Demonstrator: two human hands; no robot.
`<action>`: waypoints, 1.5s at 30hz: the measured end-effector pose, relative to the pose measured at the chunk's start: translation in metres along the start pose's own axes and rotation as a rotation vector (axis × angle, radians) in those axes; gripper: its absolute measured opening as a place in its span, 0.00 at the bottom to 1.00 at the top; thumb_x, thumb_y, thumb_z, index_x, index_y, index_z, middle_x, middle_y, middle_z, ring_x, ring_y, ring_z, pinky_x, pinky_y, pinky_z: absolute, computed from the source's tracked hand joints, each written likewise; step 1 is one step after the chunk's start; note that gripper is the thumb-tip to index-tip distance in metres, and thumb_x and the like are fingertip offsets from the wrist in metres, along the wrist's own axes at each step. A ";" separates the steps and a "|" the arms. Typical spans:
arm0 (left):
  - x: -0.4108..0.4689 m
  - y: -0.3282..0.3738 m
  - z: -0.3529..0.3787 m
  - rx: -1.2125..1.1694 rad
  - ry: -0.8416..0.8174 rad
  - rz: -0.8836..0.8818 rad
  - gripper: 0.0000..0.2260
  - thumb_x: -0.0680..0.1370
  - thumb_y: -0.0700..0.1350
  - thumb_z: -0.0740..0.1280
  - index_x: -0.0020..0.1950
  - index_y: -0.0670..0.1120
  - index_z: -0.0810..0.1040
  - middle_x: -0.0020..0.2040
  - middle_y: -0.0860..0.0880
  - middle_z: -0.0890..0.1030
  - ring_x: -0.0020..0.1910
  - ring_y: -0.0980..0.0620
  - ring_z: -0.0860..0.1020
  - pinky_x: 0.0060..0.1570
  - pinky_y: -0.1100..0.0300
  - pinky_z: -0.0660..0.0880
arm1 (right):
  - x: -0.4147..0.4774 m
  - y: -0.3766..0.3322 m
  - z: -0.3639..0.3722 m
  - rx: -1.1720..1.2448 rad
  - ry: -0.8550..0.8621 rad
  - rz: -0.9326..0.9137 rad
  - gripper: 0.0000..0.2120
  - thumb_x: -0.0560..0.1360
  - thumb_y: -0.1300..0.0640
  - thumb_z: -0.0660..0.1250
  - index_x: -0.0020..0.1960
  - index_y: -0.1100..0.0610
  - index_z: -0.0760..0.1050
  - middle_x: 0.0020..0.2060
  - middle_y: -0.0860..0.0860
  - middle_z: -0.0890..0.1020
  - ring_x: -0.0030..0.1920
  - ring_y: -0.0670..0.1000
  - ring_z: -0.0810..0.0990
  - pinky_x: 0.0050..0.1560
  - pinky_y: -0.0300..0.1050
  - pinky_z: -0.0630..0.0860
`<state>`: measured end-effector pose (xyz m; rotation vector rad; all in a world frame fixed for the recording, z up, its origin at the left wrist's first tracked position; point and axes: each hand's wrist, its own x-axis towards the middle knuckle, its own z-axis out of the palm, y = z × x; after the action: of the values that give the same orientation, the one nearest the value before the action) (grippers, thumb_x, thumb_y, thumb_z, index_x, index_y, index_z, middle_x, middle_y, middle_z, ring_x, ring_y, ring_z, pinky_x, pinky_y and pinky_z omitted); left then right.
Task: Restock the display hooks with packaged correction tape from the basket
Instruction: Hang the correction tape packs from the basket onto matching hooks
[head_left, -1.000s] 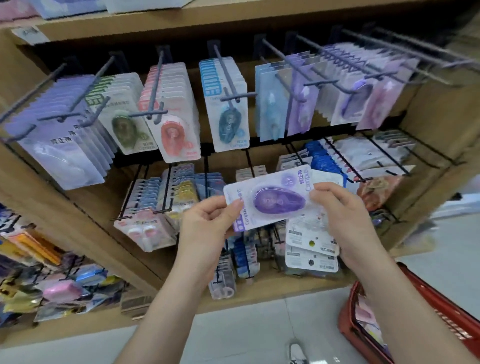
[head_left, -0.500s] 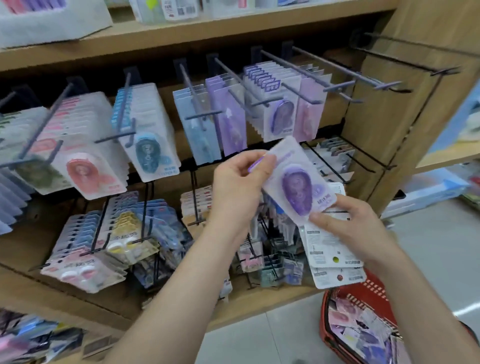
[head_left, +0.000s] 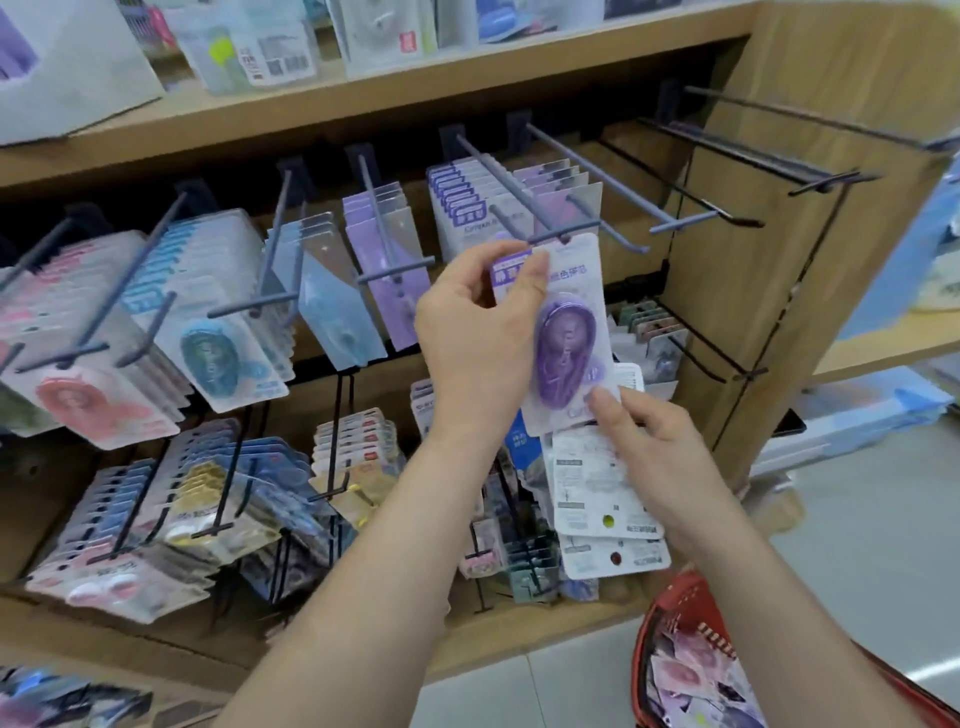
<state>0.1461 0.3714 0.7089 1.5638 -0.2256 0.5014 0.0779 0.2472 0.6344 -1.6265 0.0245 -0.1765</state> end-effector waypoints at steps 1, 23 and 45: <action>0.003 0.002 0.001 0.008 -0.020 -0.006 0.02 0.76 0.45 0.72 0.49 0.49 0.82 0.43 0.50 0.85 0.44 0.53 0.83 0.48 0.52 0.81 | 0.001 0.001 0.001 0.010 0.000 0.002 0.34 0.74 0.33 0.63 0.49 0.67 0.75 0.38 0.72 0.74 0.38 0.54 0.72 0.41 0.51 0.67; -0.025 -0.033 -0.027 0.164 -0.138 -0.186 0.22 0.74 0.42 0.75 0.56 0.68 0.75 0.43 0.49 0.85 0.36 0.48 0.82 0.41 0.50 0.81 | 0.026 0.001 0.013 0.059 0.137 0.058 0.09 0.80 0.54 0.66 0.46 0.55 0.83 0.38 0.57 0.82 0.37 0.54 0.77 0.39 0.49 0.72; -0.048 -0.035 -0.011 -0.063 -0.297 -0.579 0.09 0.78 0.46 0.71 0.58 0.49 0.82 0.51 0.51 0.86 0.50 0.51 0.84 0.49 0.52 0.81 | 0.022 -0.004 -0.003 0.083 -0.137 0.044 0.20 0.75 0.59 0.72 0.65 0.46 0.76 0.57 0.47 0.84 0.57 0.51 0.83 0.57 0.58 0.80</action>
<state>0.1176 0.3764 0.6562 1.5504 -0.0063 -0.1894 0.0985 0.2421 0.6402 -1.5501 -0.0512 -0.0321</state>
